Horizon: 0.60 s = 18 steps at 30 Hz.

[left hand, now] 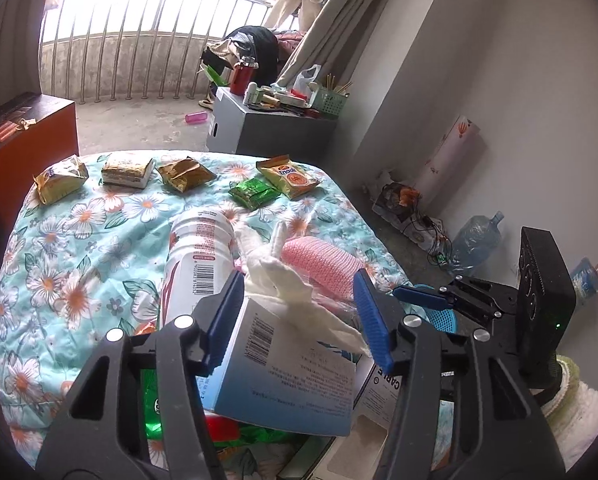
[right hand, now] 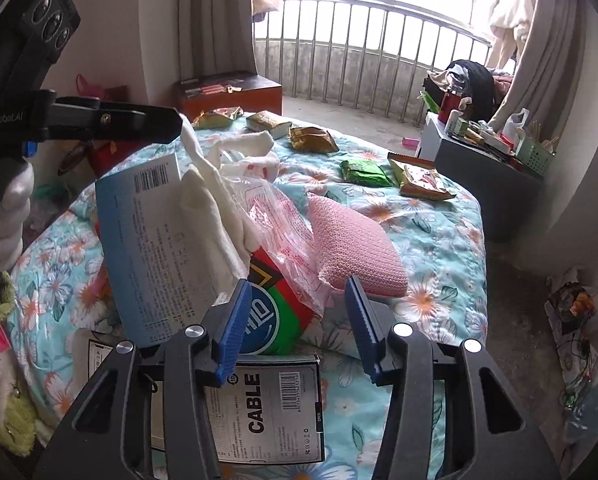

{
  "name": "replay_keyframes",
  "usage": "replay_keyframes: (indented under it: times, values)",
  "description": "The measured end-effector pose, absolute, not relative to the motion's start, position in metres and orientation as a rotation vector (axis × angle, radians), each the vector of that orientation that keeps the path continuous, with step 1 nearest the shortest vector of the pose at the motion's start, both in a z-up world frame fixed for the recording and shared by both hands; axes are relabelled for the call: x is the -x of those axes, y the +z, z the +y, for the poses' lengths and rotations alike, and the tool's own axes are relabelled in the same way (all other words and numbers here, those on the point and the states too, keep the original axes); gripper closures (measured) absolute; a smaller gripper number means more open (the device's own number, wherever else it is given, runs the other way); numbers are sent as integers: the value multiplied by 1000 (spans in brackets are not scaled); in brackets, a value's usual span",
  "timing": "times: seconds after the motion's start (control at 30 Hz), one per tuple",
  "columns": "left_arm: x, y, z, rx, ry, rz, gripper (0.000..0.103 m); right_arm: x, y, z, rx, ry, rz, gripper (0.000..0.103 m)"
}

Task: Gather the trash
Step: 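Return to the bed and grasp the white tissue with the left tool, then grasp the clear printed plastic bag with the right tool while the left tool lifts the tissue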

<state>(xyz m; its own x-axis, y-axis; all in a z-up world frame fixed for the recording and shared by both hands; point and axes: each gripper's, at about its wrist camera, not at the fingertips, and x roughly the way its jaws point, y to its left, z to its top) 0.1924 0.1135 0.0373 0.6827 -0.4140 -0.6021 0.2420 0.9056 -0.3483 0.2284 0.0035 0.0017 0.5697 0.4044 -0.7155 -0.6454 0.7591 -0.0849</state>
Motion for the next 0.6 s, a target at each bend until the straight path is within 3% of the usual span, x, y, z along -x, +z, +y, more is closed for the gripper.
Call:
replay_keyframes:
  times: [0.3,0.5,0.6]
  values:
    - [-203,27,109,225,-381,768,79,-249,-21,26,485,676,770,69]
    - [-204,24,110,205,-380,754,94,-254,-26,34,477,692,775,88]
    - [-203,26,113,214,-375,738,100,-253,-25,33,454,689,769,92]
